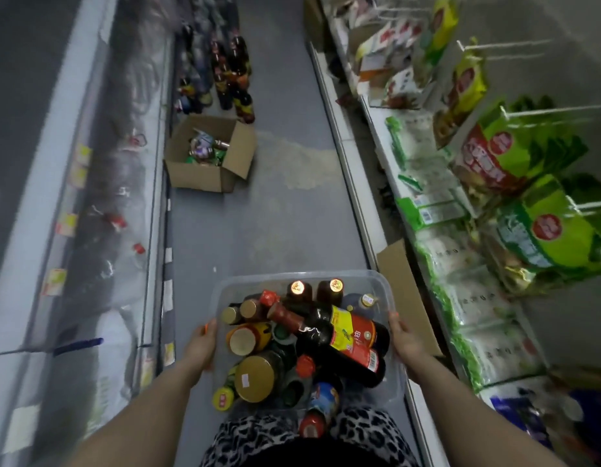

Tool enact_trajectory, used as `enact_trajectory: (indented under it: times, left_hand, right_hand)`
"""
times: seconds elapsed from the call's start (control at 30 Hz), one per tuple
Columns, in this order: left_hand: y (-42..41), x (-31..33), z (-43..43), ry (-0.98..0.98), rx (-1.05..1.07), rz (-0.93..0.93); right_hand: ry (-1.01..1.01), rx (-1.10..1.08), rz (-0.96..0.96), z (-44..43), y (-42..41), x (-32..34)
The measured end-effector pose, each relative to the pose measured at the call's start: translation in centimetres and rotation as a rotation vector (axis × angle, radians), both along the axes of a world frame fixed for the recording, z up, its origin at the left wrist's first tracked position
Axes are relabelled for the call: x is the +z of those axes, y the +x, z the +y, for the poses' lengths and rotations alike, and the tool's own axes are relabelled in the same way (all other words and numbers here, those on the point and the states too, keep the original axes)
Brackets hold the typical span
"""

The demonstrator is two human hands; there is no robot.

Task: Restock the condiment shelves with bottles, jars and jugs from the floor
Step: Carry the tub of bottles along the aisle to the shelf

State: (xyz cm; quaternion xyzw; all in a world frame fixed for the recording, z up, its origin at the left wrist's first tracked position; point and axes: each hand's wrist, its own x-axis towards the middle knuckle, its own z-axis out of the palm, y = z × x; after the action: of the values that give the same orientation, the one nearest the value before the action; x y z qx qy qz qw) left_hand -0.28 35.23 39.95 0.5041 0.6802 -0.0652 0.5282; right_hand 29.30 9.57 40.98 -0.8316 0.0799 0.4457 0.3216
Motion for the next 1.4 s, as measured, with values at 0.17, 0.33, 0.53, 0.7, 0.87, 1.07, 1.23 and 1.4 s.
enact_trajectory:
  times: [0.17,0.33,0.53,0.7,0.87,1.07,1.23,1.4]
  left_hand:
    - [6.6,1.9,8.3,0.091,0.035,-0.044]
    - [9.5,2.9,15.2,0.058,0.052,-0.021]
    - [15.5,1.3,29.5,0.005,-0.020,-0.087]
    - [20.2,1.9,38.9,0.007,-0.036,-0.080]
    - [26.8,2.1,46.8,0.019,-0.087,0.000]
    - [37.2,0.1,54.9,0.031,-0.077,0.009]
    - [45.4,1.9,61.4,0.038,0.010,-0.043]
    - [50.5,3.6,66.6,0.052,0.084,-0.126]
  right_hand:
    - [0.000,0.093,-0.020,10.0,7.9,0.7]
    - [-0.019,0.133,0.001,17.9,11.9,1.4]
    - [-0.035,0.081,-0.076,29.4,16.2,0.5]
    - [-0.053,0.063,-0.155,38.2,20.3,1.4]
    - [-0.083,0.032,-0.107,44.3,25.5,1.2]
    - [-0.022,0.039,-0.082,53.9,36.9,0.7]
    - [-0.013,0.141,-0.129,62.8,46.8,1.6]
    - [-0.052,0.231,-0.153,70.5,53.4,2.5]
